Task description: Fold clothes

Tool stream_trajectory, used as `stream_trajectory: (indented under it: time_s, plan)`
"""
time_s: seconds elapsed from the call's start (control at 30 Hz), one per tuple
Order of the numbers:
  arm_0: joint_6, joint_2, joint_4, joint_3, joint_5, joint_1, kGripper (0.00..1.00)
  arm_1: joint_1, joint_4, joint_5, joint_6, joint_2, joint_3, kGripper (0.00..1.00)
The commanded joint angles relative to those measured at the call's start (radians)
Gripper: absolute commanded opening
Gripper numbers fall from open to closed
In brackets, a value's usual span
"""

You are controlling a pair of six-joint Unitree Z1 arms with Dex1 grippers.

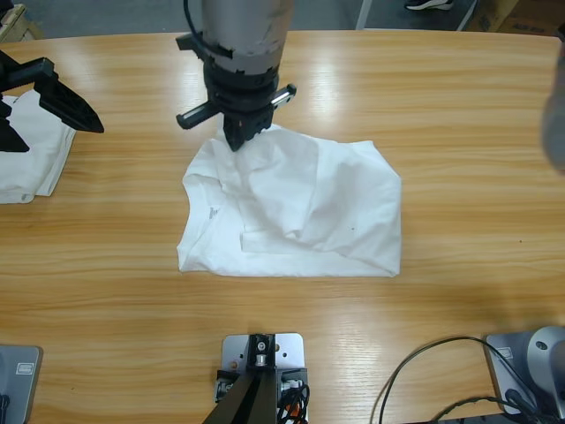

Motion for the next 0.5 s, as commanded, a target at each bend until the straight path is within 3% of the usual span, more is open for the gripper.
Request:
stream_trajectory:
  time_s: [0.03, 0.3, 0.33, 0.37, 0.4, 0.5]
  plan:
    - [-0.008, -0.014, 0.004, 0.046, 0.014, 0.012, 0.950, 0.057, 0.107, 0.037, 0.009, 0.123, -0.091, 0.000]
    - [-0.001, -0.013, 0.002, 0.052, 0.014, 0.020, 0.950, 0.069, 0.142, 0.038, 0.008, 0.174, -0.192, 0.000]
    - [0.001, -0.013, 0.002, 0.053, 0.014, 0.020, 0.950, 0.070, 0.142, 0.038, 0.013, 0.182, -0.210, 0.278]
    - [0.003, -0.013, 0.002, 0.053, 0.014, 0.020, 0.950, 0.071, 0.142, 0.035, 0.020, 0.189, -0.230, 0.878]
    - [0.004, -0.012, 0.002, 0.053, 0.014, 0.020, 0.950, 0.071, 0.142, 0.034, 0.023, 0.196, -0.258, 0.992]
    - [0.007, -0.009, 0.000, 0.059, 0.014, 0.020, 0.950, 0.071, 0.141, 0.042, 0.031, 0.220, -0.372, 1.000]
